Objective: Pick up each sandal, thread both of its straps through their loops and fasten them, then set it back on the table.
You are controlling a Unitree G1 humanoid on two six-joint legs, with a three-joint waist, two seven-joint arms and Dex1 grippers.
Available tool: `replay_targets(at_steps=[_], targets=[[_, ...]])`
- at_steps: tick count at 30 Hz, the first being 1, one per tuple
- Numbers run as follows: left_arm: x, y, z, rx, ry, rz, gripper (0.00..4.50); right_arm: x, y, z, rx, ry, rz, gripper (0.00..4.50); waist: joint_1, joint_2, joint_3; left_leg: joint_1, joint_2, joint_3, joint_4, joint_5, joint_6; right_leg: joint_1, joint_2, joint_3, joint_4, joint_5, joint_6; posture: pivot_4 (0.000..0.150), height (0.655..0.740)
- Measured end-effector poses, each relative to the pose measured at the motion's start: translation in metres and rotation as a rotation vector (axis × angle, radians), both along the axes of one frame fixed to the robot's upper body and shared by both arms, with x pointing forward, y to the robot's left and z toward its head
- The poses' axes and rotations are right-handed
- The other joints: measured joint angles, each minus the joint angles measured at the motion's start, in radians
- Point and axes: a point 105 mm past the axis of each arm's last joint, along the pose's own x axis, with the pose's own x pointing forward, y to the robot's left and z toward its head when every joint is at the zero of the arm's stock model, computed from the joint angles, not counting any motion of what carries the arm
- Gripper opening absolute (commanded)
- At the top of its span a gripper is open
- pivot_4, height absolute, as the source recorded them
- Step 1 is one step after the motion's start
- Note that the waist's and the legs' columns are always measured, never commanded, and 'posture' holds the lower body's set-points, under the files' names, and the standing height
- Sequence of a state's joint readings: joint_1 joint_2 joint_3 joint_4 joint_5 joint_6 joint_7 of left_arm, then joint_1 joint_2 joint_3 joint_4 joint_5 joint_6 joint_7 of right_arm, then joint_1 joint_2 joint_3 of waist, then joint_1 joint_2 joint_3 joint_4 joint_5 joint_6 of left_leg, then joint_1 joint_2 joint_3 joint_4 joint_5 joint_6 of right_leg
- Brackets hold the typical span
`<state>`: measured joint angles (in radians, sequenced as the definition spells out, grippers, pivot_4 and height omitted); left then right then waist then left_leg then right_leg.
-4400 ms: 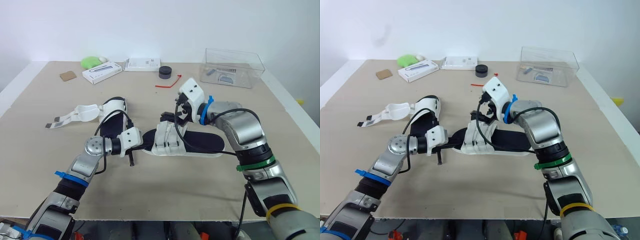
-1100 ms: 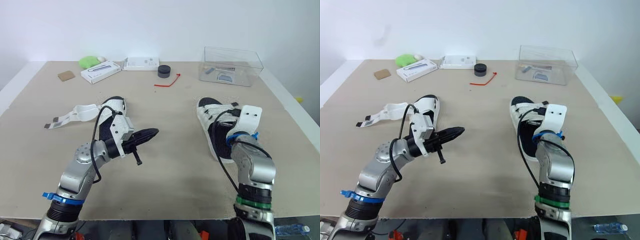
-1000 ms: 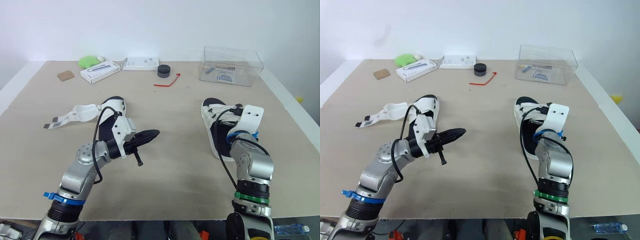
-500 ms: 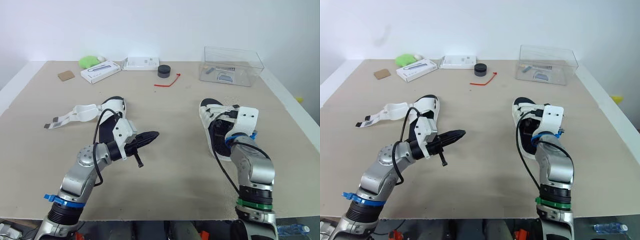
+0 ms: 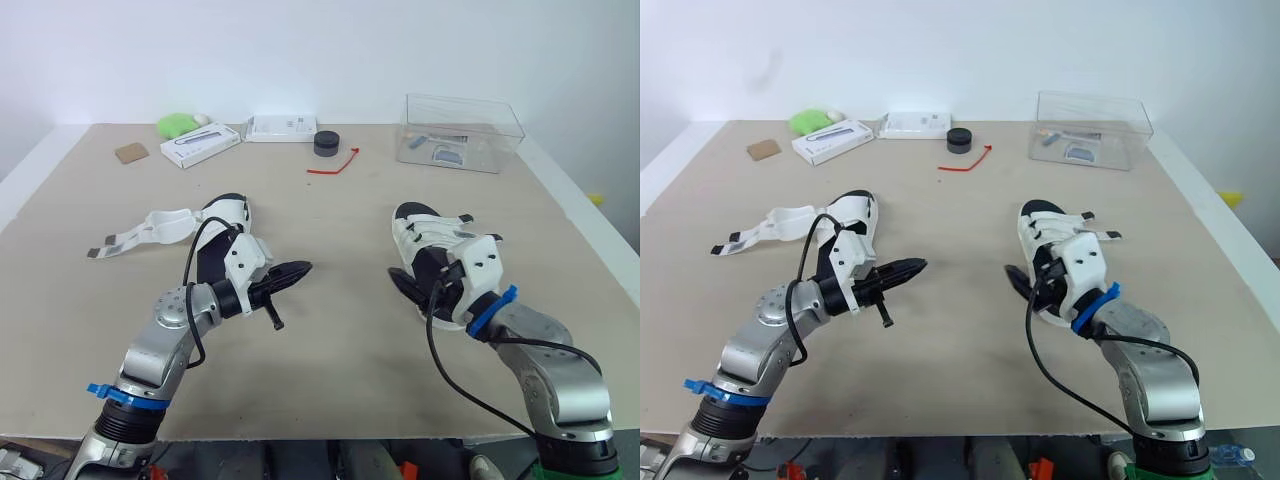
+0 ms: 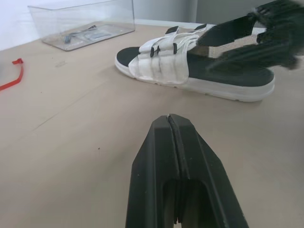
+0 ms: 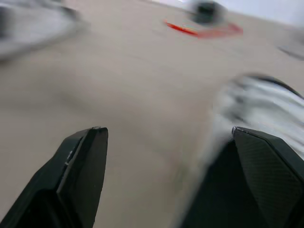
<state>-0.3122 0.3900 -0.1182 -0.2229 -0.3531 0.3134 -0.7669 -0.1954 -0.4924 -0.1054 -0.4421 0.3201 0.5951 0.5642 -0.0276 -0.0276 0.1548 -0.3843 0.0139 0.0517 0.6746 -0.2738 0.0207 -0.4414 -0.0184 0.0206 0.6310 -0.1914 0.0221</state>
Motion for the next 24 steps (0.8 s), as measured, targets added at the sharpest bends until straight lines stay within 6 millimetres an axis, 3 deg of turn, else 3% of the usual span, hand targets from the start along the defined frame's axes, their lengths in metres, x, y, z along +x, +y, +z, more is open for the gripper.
replay_targets(at_steps=[6, 9, 12, 16, 18, 24], targets=[[0.001, 0.009, 0.001, 0.007, -0.004, 0.028, 0.0, -0.002, 0.063, 0.032, 0.004, -0.085, 0.432, 4.48, 0.004, -0.001, 0.0, 0.0, 0.002, -0.001, 0.0, 0.001, 0.001, 0.0, 0.002, -0.001, 0.0, 0.001, -0.004, 0.15, 0.74], [0.004, 0.018, -0.002, 0.018, 0.002, 0.068, 0.85, 0.001, 0.079, 0.04, 0.013, -0.061, 0.574, 4.5, 0.004, -0.001, 0.0, 0.0, 0.002, 0.0, 0.0, 0.001, 0.001, 0.0, 0.002, -0.001, 0.0, 0.005, -0.009, 0.15, 0.74], [0.013, 0.027, -0.005, 0.047, -0.006, 0.157, 2.21, 0.001, 0.091, 0.046, -0.016, -0.06, 0.72, 4.5, 0.006, -0.001, 0.0, 0.0, 0.002, -0.001, 0.0, 0.001, 0.001, 0.0, 0.001, -0.001, 0.0, 0.005, -0.009, 0.15, 0.74], [0.023, 0.035, -0.005, 0.046, -0.012, 0.278, 3.94, 0.006, 0.095, 0.032, -0.069, -0.041, 0.798, 4.5, 0.008, -0.001, 0.0, -0.001, 0.001, -0.001, 0.0, 0.001, 0.001, 0.0, -0.001, -0.002, 0.0, 0.005, -0.009, 0.15, 0.74], [0.029, 0.037, -0.005, 0.036, 0.003, 0.342, 4.41, 0.012, 0.093, 0.027, -0.077, -0.031, 0.792, 4.5, 0.008, -0.001, 0.0, -0.002, 0.0, -0.001, 0.0, 0.001, 0.001, 0.0, -0.003, -0.002, 0.0, 0.005, -0.008, 0.15, 0.74], [0.041, 0.042, -0.008, 0.019, 0.053, 0.514, 4.41, 0.016, 0.093, 0.027, -0.105, -0.065, 0.792, 4.5, 0.007, -0.001, 0.0, -0.002, -0.001, -0.001, 0.0, 0.001, 0.001, 0.0, -0.004, -0.002, 0.0, 0.006, -0.007, 0.15, 0.74]])
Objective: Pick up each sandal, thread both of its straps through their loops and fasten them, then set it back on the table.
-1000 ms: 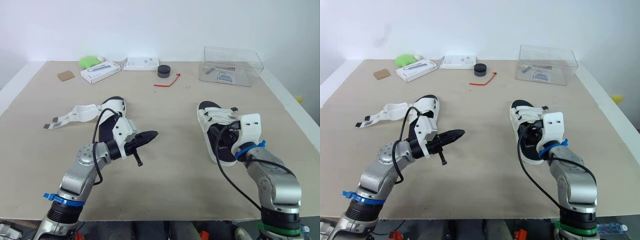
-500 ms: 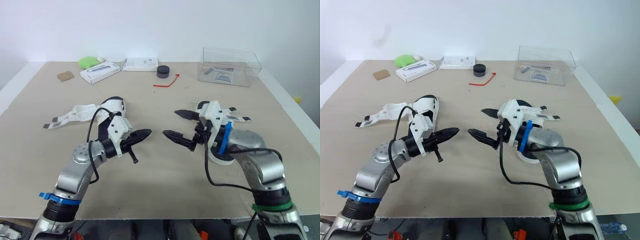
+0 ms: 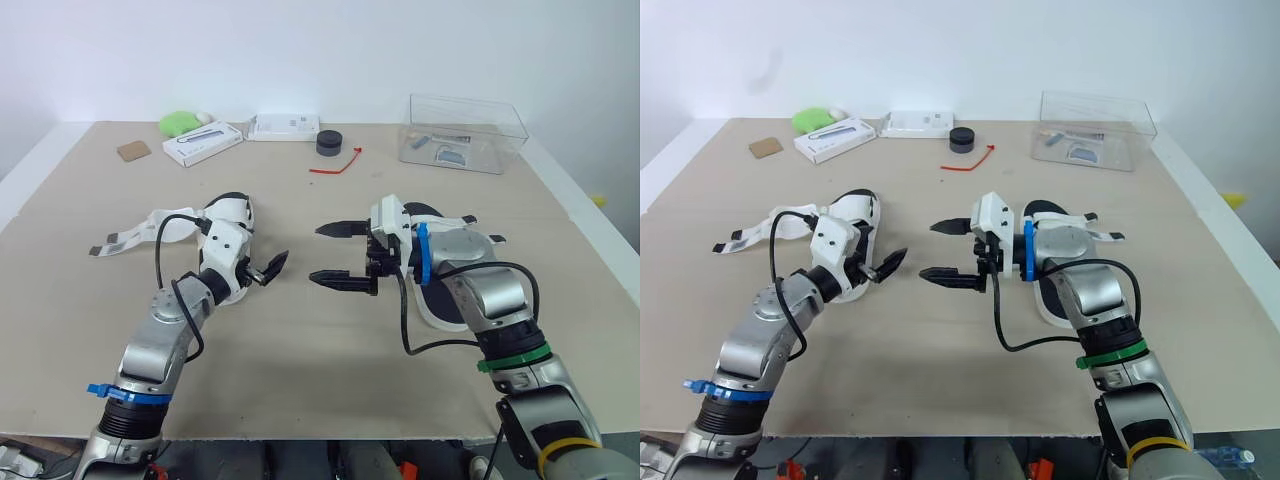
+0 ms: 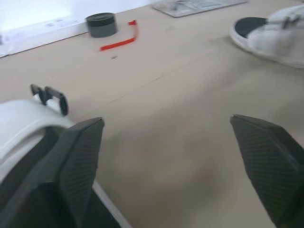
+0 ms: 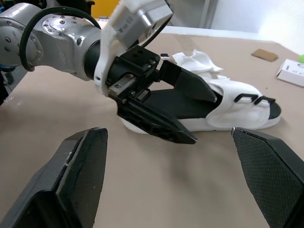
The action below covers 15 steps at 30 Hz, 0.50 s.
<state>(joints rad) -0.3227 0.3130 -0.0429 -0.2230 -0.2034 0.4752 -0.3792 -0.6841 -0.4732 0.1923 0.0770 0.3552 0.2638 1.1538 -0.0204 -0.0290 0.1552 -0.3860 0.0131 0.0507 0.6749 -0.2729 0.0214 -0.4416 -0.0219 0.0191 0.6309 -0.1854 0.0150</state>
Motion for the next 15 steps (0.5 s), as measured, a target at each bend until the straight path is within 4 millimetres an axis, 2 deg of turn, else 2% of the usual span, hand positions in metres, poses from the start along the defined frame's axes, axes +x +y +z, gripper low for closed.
replay_targets(at_steps=[7, 11, 15], targets=[[0.009, 0.009, -0.009, -0.01, 0.069, 0.203, 4.41, 0.006, 0.003, 0.006, 0.018, 0.007, 0.021, 4.5, 0.0, 0.0, 0.0, 0.0, 0.0, -0.001, 0.0, 0.001, -0.001, 0.0, 0.0, 0.0, 0.0, 0.001, -0.001, 0.15, 0.74], [0.019, 0.012, -0.002, -0.026, 0.063, 0.245, 4.41, 0.008, 0.005, 0.009, 0.025, 0.004, 0.039, 4.5, 0.0, 0.0, 0.0, 0.0, 0.0, 0.0, 0.0, 0.001, -0.002, 0.0, 0.0, 0.0, 0.001, 0.001, -0.001, 0.15, 0.74], [0.026, 0.012, -0.01, -0.024, 0.099, 0.257, 4.41, 0.009, 0.005, 0.007, 0.026, 0.012, 0.038, 4.5, 0.0, 0.0, 0.0, 0.0, 0.0, 0.0, 0.0, 0.001, -0.002, 0.0, 0.0, 0.0, 0.0, 0.001, -0.001, 0.15, 0.74]])
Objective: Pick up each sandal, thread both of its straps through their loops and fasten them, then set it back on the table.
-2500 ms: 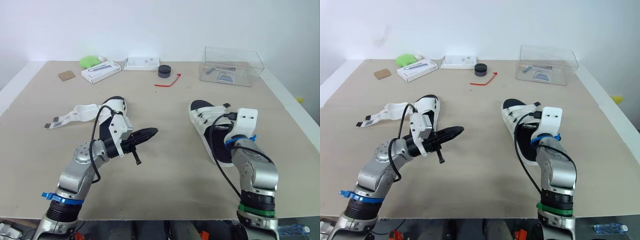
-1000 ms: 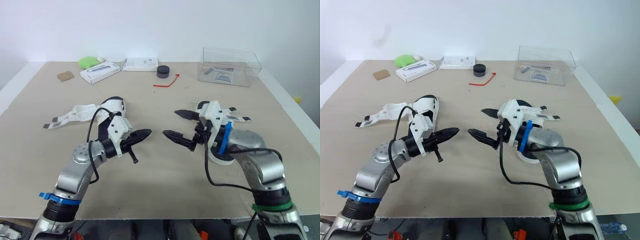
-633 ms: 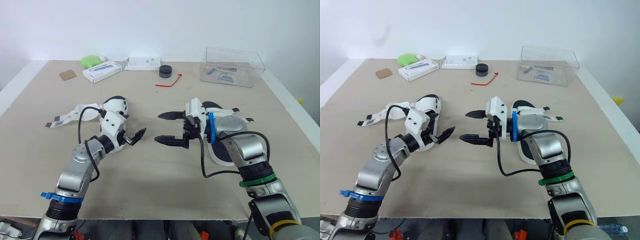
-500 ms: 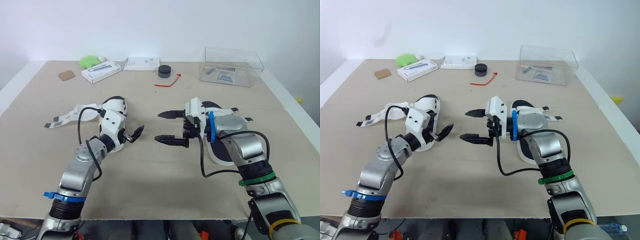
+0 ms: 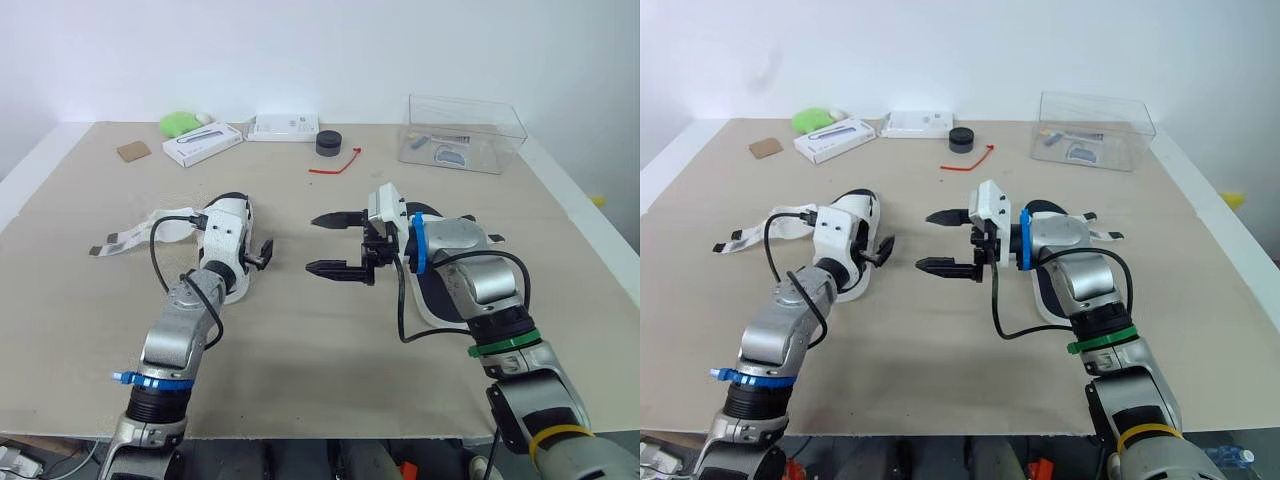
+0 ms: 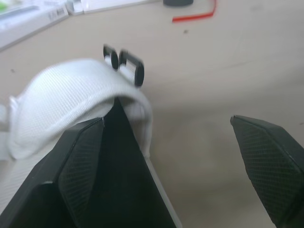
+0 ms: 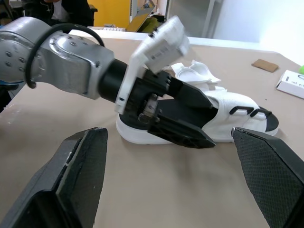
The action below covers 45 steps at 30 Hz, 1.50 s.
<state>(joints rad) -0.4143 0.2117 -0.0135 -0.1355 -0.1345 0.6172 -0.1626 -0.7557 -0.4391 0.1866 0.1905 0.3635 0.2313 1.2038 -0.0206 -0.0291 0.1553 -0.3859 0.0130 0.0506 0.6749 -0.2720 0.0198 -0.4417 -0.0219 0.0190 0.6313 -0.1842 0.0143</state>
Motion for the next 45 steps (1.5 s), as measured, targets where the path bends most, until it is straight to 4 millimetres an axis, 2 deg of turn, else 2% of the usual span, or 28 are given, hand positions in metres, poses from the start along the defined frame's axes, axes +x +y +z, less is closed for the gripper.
replay_targets(at_steps=[2, 10, 18, 21, 28, 30, 33, 34, 36, 38, 43, 45], targets=[[0.005, -0.001, -0.006, -0.011, 0.029, 0.008, 4.41, 0.0, 0.0, 0.001, 0.001, -0.011, 0.002, 4.5, 0.0, 0.0, 0.0, 0.0, 0.0, 0.0, 0.0, 0.0, 0.0, 0.0, 0.0, 0.0, 0.0, 0.0, 0.0, 0.15, 0.74], [0.021, -0.005, -0.005, -0.043, 0.041, 0.019, 4.41, 0.003, -0.001, 0.002, 0.003, -0.04, -0.022, 4.5, 0.0, 0.0, 0.0, 0.0, 0.0, 0.0, 0.0, 0.0, 0.0, 0.0, 0.0, 0.0, 0.0, 0.001, 0.0, 0.15, 0.74], [0.032, -0.008, -0.006, -0.063, 0.043, 0.035, 4.41, 0.015, -0.011, 0.003, 0.035, -0.016, -0.117, 4.5, 0.001, 0.0, 0.0, 0.0, 0.0, 0.0, 0.0, 0.001, -0.001, 0.0, -0.001, 0.0, 0.0, 0.002, 0.0, 0.15, 0.74], [0.038, -0.006, -0.005, -0.066, 0.044, 0.039, 3.64, 0.016, -0.012, 0.003, 0.027, -0.021, -0.133, 4.5, 0.001, 0.0, 0.0, 0.0, 0.0, 0.0, 0.0, 0.001, -0.001, 0.0, 0.0, 0.0, 0.0, 0.002, 0.0, 0.15, 0.74], [0.045, 0.004, -0.005, -0.063, 0.043, 0.047, 0.23, 0.018, -0.013, 0.002, 0.013, -0.027, -0.146, 4.5, 0.0, 0.0, 0.0, 0.001, 0.0, 0.0, 0.0, 0.001, -0.001, 0.0, 0.0, 0.0, 0.0, 0.002, 0.0, 0.15, 0.74], [0.046, 0.008, -0.004, -0.062, 0.04, 0.051, 0.11, 0.018, -0.013, 0.002, 0.013, -0.027, -0.147, 4.5, 0.0, 0.0, 0.0, 0.001, 0.0, 0.0, 0.0, 0.001, -0.002, 0.0, 0.0, 0.0, 0.0, 0.002, 0.0, 0.15, 0.74], [0.041, 0.011, -0.002, -0.044, 0.033, -0.057, 0.11, 0.018, -0.014, 0.002, 0.015, -0.019, -0.152, 4.5, -0.001, 0.0, 0.0, 0.0, 0.0, 0.0, 0.0, 0.001, -0.002, 0.0, 0.0, 0.0, 0.0, 0.002, 0.0, 0.15, 0.74], [0.036, 0.013, -0.003, -0.027, 0.025, -0.101, 0.11, 0.018, -0.014, 0.002, 0.016, -0.018, -0.151, 4.5, -0.003, 0.0, 0.0, 0.0, 0.0, 0.001, 0.0, 0.001, -0.002, -0.001, 0.0, 0.0, 0.0, 0.002, 0.0, 0.15, 0.74], [0.014, 0.017, -0.002, 0.064, -0.01, -0.283, 0.11, 0.02, -0.017, 0.003, 0.017, -0.011, -0.158, 4.5, -0.009, 0.0, 0.0, 0.0, 0.002, 0.001, -0.001, 0.0, -0.003, -0.002, 0.0, 0.0, 0.0, 0.002, -0.002, 0.15, 0.74], [-0.016, 0.018, 0.0, 0.181, -0.043, -0.508, 0.11, 0.023, -0.028, 0.005, 0.012, -0.008, -0.184, 4.5, -0.007, 0.0, 0.0, -0.001, 0.003, 0.001, -0.002, -0.001, -0.005, -0.003, -0.002, -0.001, 0.0, 0.0, -0.005, 0.15, 0.74], [-0.086, 0.003, -0.002, 0.334, -0.069, -1.01, 0.11, 0.022, -0.033, 0.005, 0.005, -0.002, -0.184, 4.5, 0.0, 0.0, 0.001, -0.001, 0.005, 0.0, -0.002, -0.002, -0.006, -0.003, -0.002, -0.003, 0.0, -0.002, -0.008, 0.15, 0.74], [-0.103, -0.002, -0.005, 0.363, -0.073, -1.138, 0.11, 0.02, -0.033, 0.004, 0.001, -0.001, -0.175, 4.5, 0.002, 0.0, 0.001, -0.001, 0.004, 0.0, -0.002, -0.002, -0.006, -0.003, 0.0, -0.003, 0.0, -0.002, -0.007, 0.15, 0.74]])
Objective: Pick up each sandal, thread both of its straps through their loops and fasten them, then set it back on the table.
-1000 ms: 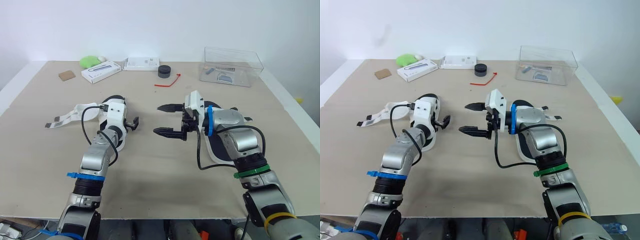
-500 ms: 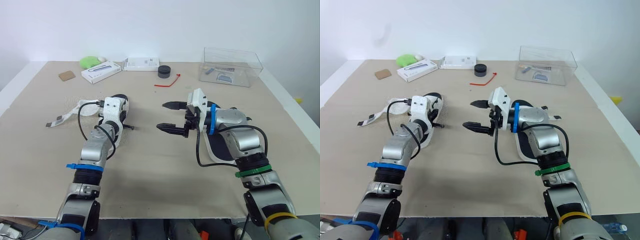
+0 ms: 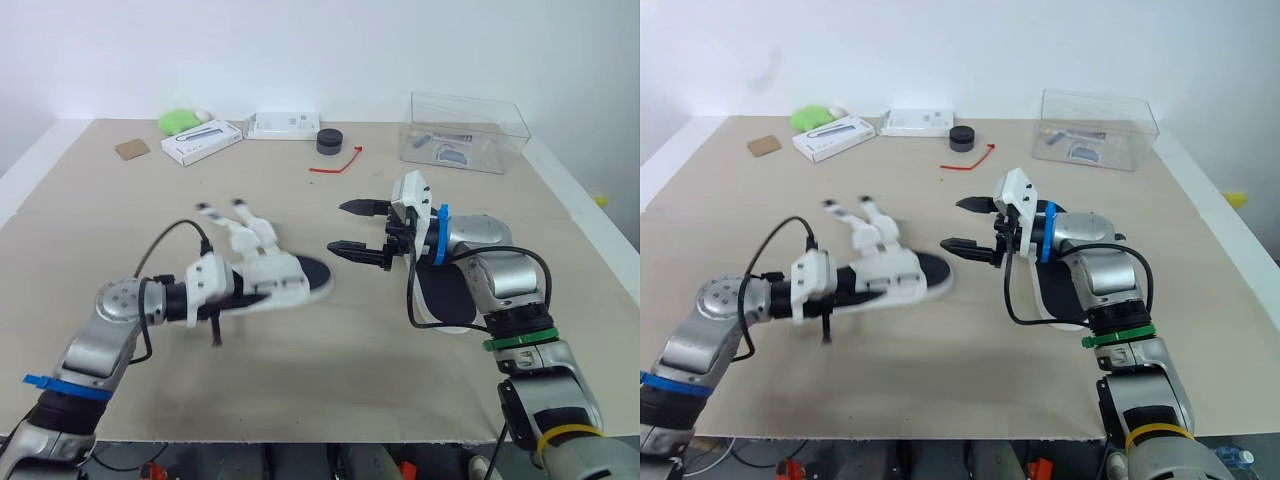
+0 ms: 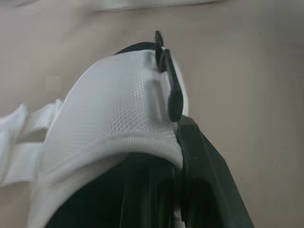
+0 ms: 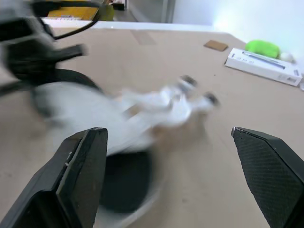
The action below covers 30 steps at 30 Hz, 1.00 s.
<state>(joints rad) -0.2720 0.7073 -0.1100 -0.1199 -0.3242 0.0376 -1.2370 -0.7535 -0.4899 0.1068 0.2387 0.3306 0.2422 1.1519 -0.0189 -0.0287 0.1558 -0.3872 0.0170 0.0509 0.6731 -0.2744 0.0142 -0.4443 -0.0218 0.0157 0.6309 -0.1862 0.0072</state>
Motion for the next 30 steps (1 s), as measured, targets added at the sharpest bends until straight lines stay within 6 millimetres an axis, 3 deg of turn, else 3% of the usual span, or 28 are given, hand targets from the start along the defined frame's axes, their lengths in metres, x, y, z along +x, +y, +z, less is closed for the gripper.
replay_targets(at_steps=[5, 8, 11, 14, 30], targets=[[-0.023, -0.008, -0.007, 0.057, -0.005, -0.208, 0.11, -0.005, -0.004, -0.007, -0.014, 0.012, -0.003, 4.5, -0.001, 0.0, 0.0, 0.0, 0.0, 0.001, 0.001, 0.0, 0.001, 0.001, 0.003, 0.001, 0.0, -0.001, 0.003, 0.15, 0.74], [-0.017, -0.011, -0.01, 0.074, -0.033, -0.246, 0.11, -0.008, -0.005, -0.008, -0.024, 0.013, -0.002, 4.5, 0.001, 0.0, 0.0, 0.0, 0.0, 0.0, 0.002, 0.001, 0.001, 0.001, 0.004, 0.001, 0.001, -0.001, 0.004, 0.15, 0.74], [0.0, -0.018, -0.01, 0.05, -0.084, -0.217, 0.11, -0.012, -0.002, -0.006, -0.028, 0.0, 0.01, 4.5, 0.001, 0.0, 0.0, 0.0, -0.001, 0.0, 0.003, 0.001, 0.002, 0.001, 0.004, 0.001, 0.001, -0.001, 0.004, 0.15, 0.74], [0.005, -0.022, -0.01, 0.039, -0.125, -0.2, 0.11, -0.013, -0.006, -0.01, -0.037, 0.011, -0.002, 4.5, -0.003, 0.0, 0.0, 0.0, -0.001, 0.001, 0.003, 0.001, 0.003, 0.001, 0.004, 0.003, 0.001, -0.001, 0.005, 0.15, 0.74], [-0.012, -0.032, -0.021, 0.0, -0.091, -0.087, 0.11, -0.013, -0.01, -0.009, -0.05, 0.012, -0.019, 4.5, -0.002, 0.0, 0.0, 0.0, 0.0, 0.0, 0.003, 0.0, 0.004, 0.001, 0.004, 0.003, 0.001, -0.001, 0.005, 0.15, 0.74]])
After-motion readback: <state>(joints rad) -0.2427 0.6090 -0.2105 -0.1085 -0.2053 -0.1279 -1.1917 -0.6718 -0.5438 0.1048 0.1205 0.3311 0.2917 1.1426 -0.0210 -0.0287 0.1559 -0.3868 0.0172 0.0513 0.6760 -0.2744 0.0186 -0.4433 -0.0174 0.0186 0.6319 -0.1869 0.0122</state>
